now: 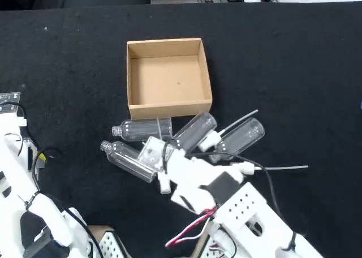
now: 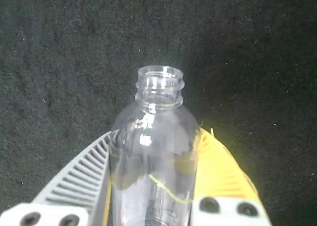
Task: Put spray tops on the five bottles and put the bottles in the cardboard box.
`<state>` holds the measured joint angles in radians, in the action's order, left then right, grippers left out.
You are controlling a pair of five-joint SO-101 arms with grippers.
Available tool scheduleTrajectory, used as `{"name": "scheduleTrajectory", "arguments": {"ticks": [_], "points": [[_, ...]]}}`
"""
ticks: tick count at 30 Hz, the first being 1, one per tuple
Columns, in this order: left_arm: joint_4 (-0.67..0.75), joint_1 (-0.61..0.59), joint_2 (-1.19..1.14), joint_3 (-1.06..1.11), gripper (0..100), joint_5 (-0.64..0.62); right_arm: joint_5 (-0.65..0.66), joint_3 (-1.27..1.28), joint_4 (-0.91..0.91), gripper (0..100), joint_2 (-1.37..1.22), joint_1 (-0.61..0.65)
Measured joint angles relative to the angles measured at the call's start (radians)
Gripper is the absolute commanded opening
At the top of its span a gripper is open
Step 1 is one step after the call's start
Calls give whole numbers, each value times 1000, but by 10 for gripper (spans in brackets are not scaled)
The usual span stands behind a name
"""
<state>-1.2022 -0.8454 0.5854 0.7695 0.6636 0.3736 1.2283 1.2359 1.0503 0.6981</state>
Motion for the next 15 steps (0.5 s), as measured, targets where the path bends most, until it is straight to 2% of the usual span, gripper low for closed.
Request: {"name": "scheduleTrajectory", "arguments": {"ticks": [10,15], "points": [[0,0,0,0,39,0,-8,52,-83,187,-26,18],[0,0,0,0,39,0,-9,69,-91,187,-26,-26]]}}
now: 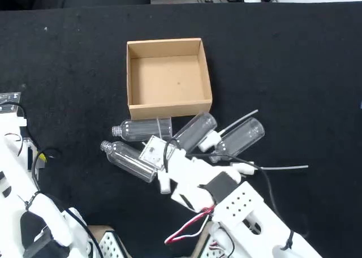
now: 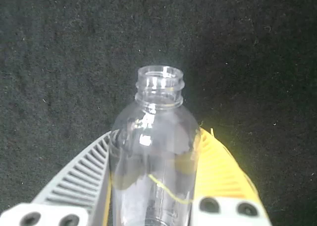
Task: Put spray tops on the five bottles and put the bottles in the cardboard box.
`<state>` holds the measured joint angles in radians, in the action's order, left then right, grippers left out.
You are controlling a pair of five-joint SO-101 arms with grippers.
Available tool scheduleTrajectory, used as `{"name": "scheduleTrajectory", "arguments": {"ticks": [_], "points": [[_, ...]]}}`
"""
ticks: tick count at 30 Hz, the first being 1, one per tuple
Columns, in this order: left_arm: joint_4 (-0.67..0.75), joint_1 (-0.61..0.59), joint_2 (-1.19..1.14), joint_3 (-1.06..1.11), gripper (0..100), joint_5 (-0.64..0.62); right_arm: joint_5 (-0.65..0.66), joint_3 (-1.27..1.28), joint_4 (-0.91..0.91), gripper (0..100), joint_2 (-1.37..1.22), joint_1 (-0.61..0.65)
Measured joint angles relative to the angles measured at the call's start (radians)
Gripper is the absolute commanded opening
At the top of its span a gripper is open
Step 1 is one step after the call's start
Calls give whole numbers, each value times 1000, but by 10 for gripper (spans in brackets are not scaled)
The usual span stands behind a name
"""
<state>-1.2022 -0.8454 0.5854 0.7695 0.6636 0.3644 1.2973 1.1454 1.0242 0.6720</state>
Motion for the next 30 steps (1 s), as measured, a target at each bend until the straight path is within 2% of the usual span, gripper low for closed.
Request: {"name": "scheduleTrajectory", "arguments": {"ticks": [16,21,25,30], "points": [[0,0,0,0,39,0,3,20,0,187,0,-15],[0,0,0,0,39,0,72,-61,104,180,0,-57],[0,0,0,0,39,0,95,-100,163,132,0,-61],[0,0,0,0,39,0,98,-106,164,176,-63,-38]]}}
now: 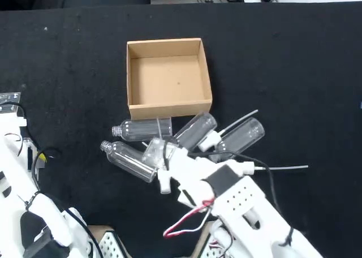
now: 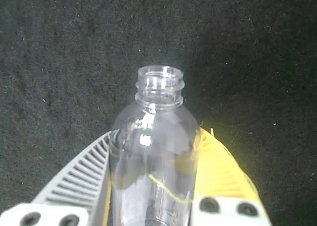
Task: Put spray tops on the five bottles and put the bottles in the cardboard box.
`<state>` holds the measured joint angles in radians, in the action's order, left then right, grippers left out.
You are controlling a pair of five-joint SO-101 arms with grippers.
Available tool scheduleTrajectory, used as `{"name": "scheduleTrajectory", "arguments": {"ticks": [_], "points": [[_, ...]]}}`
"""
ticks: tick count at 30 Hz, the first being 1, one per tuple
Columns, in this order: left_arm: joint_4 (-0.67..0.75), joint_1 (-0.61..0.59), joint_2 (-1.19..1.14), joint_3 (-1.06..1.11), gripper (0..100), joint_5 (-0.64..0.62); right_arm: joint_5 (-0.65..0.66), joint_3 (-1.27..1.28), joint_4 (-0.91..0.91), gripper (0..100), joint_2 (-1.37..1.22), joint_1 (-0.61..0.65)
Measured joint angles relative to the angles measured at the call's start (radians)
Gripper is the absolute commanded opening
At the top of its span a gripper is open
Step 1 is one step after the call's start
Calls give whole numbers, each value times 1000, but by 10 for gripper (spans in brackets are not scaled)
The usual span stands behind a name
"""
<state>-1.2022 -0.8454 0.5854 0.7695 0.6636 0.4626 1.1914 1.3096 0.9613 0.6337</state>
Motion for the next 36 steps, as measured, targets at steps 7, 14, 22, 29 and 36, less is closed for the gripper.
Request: {"name": "scheduleTrajectory", "arguments": {"ticks": [7,14,22,29,36], "points": [[0,0,0,0,39,0,-37,-75,-23,178,-293,57],[8,0,0,0,38,0,-178,-104,-118,180,-397,60],[26,0,0,20,38,0,-285,25,-313,177,-400,60],[26,0,15,20,38,0,-287,44,-333,77,-399,63],[26,0,15,20,38,0,-133,46,-342,9,-399,57]]}}
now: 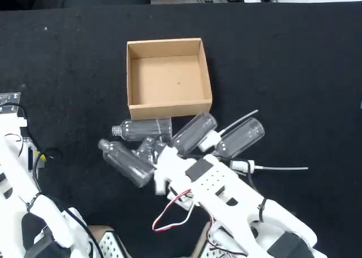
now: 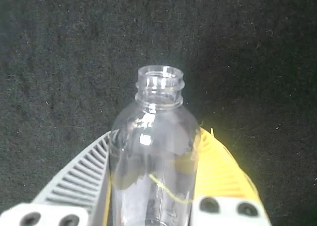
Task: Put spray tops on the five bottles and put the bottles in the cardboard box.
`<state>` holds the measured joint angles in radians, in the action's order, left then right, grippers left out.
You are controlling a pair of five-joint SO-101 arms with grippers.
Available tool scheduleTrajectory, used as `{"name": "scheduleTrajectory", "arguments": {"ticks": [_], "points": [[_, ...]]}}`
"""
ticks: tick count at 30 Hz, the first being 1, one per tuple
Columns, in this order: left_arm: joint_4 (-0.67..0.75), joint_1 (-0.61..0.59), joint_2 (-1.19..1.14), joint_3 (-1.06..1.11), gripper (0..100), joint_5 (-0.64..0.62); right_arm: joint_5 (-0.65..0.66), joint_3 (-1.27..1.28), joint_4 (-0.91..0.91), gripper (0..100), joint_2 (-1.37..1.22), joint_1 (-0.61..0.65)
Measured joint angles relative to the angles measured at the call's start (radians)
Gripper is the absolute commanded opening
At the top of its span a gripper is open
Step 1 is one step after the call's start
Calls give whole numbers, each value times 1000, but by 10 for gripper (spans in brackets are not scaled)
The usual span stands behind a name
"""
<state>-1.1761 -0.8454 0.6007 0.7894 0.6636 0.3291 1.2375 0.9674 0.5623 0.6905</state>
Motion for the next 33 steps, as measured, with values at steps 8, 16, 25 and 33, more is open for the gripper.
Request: {"name": "scheduleTrajectory", "arguments": {"ticks": [8,16,25,33], "points": [[0,74,0,0,37,-32,221,-133,198,11,0,-227],[0,282,9,-3,36,-226,465,-468,597,11,9,-603],[140,425,215,26,36,-410,304,-517,535,11,273,-976],[440,433,304,264,36,-611,-124,-407,195,52,63,-1416]]}}
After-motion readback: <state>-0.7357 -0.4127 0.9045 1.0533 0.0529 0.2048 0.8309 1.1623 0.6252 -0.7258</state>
